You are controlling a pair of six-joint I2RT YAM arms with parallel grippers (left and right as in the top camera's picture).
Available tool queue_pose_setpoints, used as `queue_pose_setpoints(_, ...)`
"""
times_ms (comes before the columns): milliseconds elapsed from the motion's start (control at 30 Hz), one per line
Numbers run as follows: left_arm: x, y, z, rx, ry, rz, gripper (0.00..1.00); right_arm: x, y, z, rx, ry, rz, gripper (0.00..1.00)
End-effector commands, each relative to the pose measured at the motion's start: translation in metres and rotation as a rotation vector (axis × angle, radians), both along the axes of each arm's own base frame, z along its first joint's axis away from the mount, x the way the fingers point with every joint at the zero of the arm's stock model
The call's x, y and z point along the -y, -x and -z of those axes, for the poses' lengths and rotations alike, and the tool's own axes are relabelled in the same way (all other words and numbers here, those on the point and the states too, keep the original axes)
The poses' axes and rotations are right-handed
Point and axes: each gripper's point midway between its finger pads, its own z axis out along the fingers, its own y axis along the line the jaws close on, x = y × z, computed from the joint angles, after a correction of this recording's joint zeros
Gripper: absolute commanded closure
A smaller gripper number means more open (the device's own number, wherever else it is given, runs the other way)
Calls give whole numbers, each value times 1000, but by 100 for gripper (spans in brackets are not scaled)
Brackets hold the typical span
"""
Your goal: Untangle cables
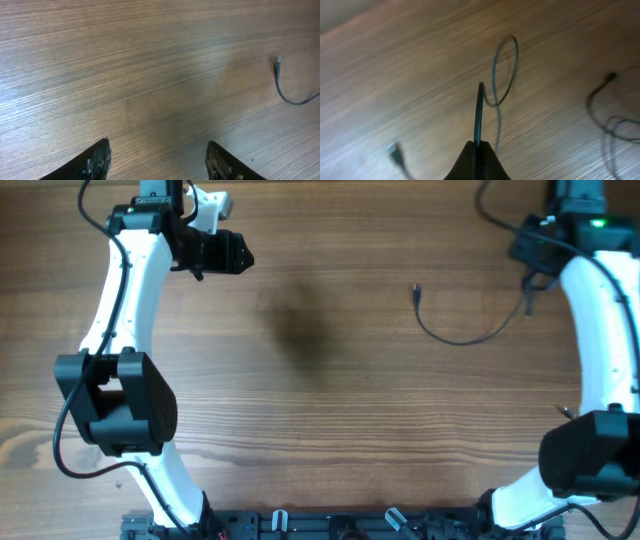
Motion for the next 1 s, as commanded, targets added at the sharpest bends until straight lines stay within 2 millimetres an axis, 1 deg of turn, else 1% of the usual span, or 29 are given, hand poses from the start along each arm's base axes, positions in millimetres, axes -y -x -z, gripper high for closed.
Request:
queue_pose_setpoints(0,31,5,-21,41,29,62,37,55,-2,-43,115,64,75,96)
queue_pose_setpoints(33,43,8,-21,40,29,88,37,74,1,-47,138,74,113,96)
queue_pose_setpoints(67,51,10,-21,40,30,105,36,86,2,-50,152,82,136,96)
queue_pose_setpoints(133,72,17,-21,38,30,152,36,119,7,-54,180,109,191,96)
queue_pose_setpoints(233,100,29,-20,27,30,217,36,163,20,-54,192,139,269,96)
queue_pose_setpoints(300,115,36,-20,23,30,249,36,183,28,-55,200,148,315,96)
queue_pose_setpoints(367,136,48,-20,18,31,296,37,214,42,-58,223,167,384,96)
queue_pose_setpoints(433,154,57,-21,21,32,339,37,235,52,-63,244,192,422,96)
queue_pose_setpoints(500,170,67,-24,29,27,380,37,253,60,-62,247,211,447,96)
queue_pose_setpoints(600,187,78,-27,52,-12,419,37,270,66,-53,243,207,488,96)
queue_pose_setpoints(667,192,83,-31,70,-32,433,37,279,71,-45,238,194,529,96)
queue_pose_setpoints(733,194,85,-36,85,-35,437,34,286,78,-44,230,205,551,96)
queue_pose_setpoints(800,192,85,-40,92,-34,433,34,292,84,-52,228,233,578,96)
queue_pose_setpoints(833,190,84,-40,94,-34,427,34,293,85,-66,242,248,576,96)
queue_pose_setpoints(867,190,83,-40,94,-34,427,34,292,84,-76,255,251,572,96)
queue_pose_setpoints(933,189,83,-40,95,-35,426,34,284,72,-91,311,211,515,96)
queue_pose_setpoints(967,189,82,-40,97,-37,425,34,279,64,-94,337,182,476,95)
